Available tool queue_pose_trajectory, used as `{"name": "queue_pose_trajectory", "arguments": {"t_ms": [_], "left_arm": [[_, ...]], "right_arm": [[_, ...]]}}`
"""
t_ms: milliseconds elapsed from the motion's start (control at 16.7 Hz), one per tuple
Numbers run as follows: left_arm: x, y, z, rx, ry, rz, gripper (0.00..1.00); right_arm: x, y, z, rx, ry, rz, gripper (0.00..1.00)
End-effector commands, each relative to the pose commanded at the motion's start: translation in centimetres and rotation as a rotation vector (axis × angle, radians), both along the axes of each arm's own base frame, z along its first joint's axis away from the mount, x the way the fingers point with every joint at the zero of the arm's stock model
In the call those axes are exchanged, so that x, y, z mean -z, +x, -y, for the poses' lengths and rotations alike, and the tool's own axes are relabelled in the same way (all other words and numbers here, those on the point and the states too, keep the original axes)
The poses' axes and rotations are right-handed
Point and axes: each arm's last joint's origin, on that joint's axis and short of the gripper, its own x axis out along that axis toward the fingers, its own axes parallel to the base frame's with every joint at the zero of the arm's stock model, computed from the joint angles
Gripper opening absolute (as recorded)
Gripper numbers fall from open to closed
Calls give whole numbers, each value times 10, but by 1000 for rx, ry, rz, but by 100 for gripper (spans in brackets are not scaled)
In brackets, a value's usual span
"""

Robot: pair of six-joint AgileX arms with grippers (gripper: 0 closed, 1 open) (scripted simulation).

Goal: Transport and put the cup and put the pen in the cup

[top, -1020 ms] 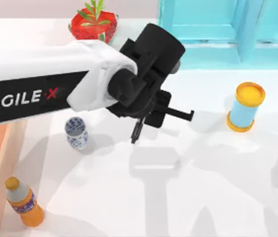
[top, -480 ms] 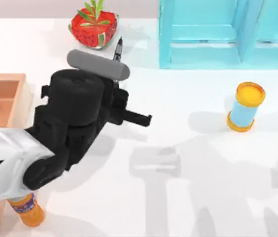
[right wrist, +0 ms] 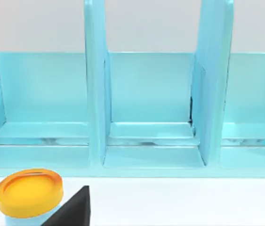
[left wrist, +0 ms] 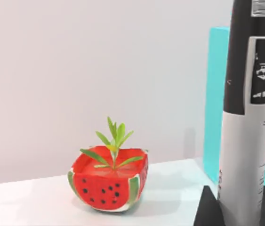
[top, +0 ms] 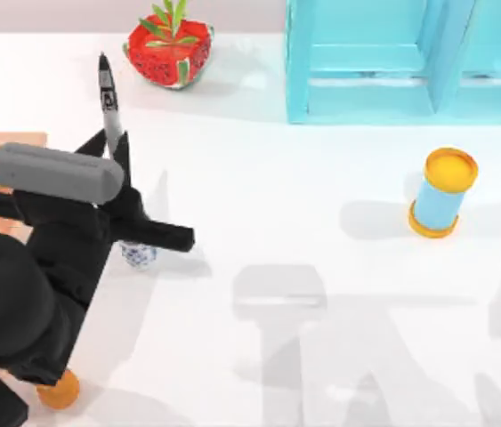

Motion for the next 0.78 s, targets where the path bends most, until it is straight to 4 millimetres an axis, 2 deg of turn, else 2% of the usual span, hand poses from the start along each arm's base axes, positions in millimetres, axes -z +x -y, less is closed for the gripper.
{"name": "queue_pose_trajectory", "arguments": {"t_ms": [300,600,780], "left_arm": [[0,-15,-13,-21,-45,85,0],[0,-14,-12,-19,-44,85,0],[0,-3,-10,-20,-54,99,0]], "right_arm": [[0,0,0,0,0,0,100],[0,0,0,0,0,0,100],[0,0,0,0,0,0,100]]}}
